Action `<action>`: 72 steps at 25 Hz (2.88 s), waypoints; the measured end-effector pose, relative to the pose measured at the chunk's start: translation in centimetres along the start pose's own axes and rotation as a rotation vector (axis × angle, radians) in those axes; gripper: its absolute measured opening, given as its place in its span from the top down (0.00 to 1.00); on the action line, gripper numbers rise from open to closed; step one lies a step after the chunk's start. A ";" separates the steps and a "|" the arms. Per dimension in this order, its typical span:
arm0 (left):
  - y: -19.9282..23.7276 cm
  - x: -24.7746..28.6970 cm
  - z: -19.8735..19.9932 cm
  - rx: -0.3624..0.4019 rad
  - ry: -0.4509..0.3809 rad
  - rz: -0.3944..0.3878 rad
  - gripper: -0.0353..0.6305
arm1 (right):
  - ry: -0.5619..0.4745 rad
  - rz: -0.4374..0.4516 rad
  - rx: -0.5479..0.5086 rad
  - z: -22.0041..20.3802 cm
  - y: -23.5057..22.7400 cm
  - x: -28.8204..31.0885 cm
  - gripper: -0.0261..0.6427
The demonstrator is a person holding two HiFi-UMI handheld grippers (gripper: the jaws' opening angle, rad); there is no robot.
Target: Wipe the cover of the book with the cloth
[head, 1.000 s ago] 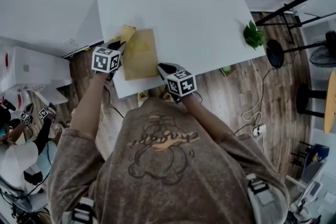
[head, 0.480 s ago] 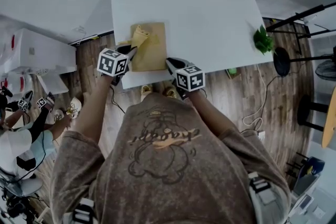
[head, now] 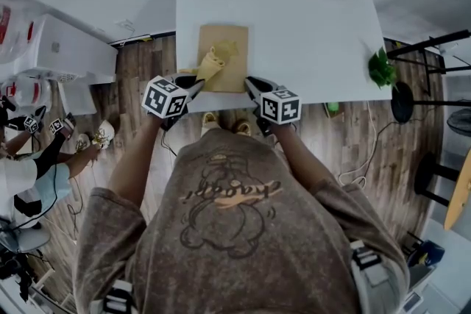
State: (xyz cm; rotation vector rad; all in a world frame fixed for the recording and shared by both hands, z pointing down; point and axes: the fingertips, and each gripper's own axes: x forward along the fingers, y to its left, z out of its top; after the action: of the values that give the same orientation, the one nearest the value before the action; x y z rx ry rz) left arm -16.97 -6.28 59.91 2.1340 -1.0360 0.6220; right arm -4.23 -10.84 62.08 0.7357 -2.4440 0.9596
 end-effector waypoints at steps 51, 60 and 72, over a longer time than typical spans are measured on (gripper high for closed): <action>8.0 8.0 13.7 0.144 0.079 0.150 0.87 | -0.015 -0.020 -0.002 -0.2 -0.2 0.1 0.91; 5.6 8.9 12.3 0.121 0.130 0.021 0.87 | -0.019 -0.016 0.006 -0.3 -0.4 0.1 0.91; 1.1 8.1 8.8 0.107 0.171 -0.115 0.87 | -0.015 0.002 0.007 -0.2 -0.4 0.1 0.91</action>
State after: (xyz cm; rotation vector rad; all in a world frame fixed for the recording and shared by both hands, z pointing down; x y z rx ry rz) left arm -12.20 -17.31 59.84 2.1711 -0.7978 0.8038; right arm -3.98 -11.02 62.44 0.7457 -2.4561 0.9669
